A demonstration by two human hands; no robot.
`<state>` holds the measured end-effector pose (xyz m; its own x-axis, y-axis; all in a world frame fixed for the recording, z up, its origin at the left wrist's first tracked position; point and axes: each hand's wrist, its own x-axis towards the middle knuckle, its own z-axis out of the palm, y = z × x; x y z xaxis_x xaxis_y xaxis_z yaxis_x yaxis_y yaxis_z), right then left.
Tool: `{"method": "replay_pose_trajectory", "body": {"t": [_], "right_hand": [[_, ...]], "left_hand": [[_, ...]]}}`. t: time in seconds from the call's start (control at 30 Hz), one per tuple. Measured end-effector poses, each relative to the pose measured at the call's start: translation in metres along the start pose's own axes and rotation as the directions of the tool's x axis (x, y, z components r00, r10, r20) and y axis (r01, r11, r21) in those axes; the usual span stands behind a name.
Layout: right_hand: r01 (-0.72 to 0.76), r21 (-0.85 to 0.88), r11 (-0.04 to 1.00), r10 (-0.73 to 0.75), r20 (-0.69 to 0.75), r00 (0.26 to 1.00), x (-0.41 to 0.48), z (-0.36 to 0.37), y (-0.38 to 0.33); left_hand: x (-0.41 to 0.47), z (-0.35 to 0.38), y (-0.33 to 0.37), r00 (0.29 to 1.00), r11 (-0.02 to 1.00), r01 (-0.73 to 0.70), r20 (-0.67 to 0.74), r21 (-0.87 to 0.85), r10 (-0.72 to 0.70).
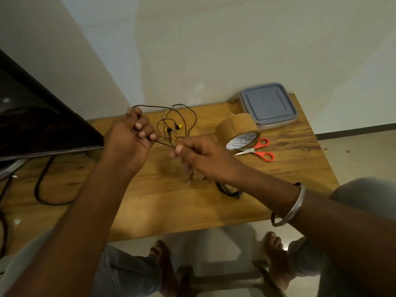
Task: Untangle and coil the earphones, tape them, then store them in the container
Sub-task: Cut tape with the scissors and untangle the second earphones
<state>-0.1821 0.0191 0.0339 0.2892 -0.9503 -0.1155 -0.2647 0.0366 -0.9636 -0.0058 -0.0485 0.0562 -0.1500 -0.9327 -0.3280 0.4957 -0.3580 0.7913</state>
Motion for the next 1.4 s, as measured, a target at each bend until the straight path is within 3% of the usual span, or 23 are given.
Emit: {"method": "replay_pose_trajectory", "body": {"t": [0.13,0.2,0.23,0.27,0.3,0.33,0.37,0.43,0.5,0.53,0.67,1.0,1.27,1.33,1.4], "right_hand": [[-0.021,-0.146,0.989,-0.021,-0.278,0.96,0.007,-0.015,0.011],[-0.036,-0.188,0.982,-0.043,-0.403,0.914,0.008,-0.019,0.012],[-0.033,-0.217,0.976,-0.07,-0.446,0.892,0.008,-0.019,0.014],[-0.026,-0.245,0.969,-0.096,-0.472,0.877,0.007,-0.02,0.015],[-0.017,-0.269,0.963,-0.12,-0.484,0.867,0.007,-0.019,0.016],[-0.005,-0.293,0.956,-0.144,-0.485,0.863,0.007,-0.019,0.017],[0.013,-0.32,0.947,-0.172,-0.474,0.864,0.008,-0.018,0.018],[0.05,-0.397,0.916,-0.232,-0.425,0.875,0.011,-0.016,0.02],[0.102,-0.438,0.893,-0.277,-0.356,0.893,0.012,-0.015,0.019],[0.144,-0.436,0.888,-0.306,-0.327,0.894,0.012,-0.014,0.019],[0.246,-0.407,0.88,-0.395,-0.335,0.856,0.009,-0.012,0.018],[0.114,-0.307,0.945,-0.272,-0.543,0.795,0.005,-0.015,0.007],[-0.029,-0.087,0.996,-0.035,-0.656,0.754,0.007,-0.022,0.013],[-0.052,-0.116,0.992,-0.035,-0.64,0.768,0.007,-0.023,0.013],[-0.072,-0.253,0.965,-0.098,-0.6,0.794,0.004,-0.022,0.009]], "left_hand": [[0.006,-0.009,0.001,0.965,0.992,-0.023,-0.258,0.125,0.055],[0.006,-0.01,-0.003,0.935,0.965,0.078,-0.355,0.251,0.017],[0.003,-0.008,-0.004,0.923,0.904,0.157,-0.386,0.398,0.01],[0.001,-0.007,-0.006,0.917,0.769,0.227,-0.398,0.597,0.038],[-0.003,-0.007,-0.008,0.916,0.548,0.261,-0.384,0.795,0.12],[-0.006,-0.006,-0.011,0.923,0.294,0.238,-0.31,0.926,0.229],[-0.01,-0.006,-0.014,0.924,0.123,0.135,-0.17,0.983,0.341],[-0.015,-0.001,-0.02,0.892,0.02,-0.199,0.173,0.98,0.418],[-0.015,0.006,-0.027,0.869,0.123,-0.444,0.394,0.887,0.3],[-0.019,0.013,-0.03,0.868,0.203,-0.486,0.441,0.85,0.23],[-0.018,0.015,-0.035,0.869,0.314,-0.484,0.407,0.816,0.281],[-0.008,0.003,-0.015,0.807,0.32,-0.54,0.372,0.778,0.459],[-0.003,-0.01,-0.004,0.807,0.273,-0.483,0.303,0.832,0.507],[-0.003,-0.011,-0.005,0.81,0.277,-0.475,0.292,0.835,0.509],[-0.002,-0.011,-0.008,0.802,0.27,-0.497,0.318,0.825,0.506]]}}
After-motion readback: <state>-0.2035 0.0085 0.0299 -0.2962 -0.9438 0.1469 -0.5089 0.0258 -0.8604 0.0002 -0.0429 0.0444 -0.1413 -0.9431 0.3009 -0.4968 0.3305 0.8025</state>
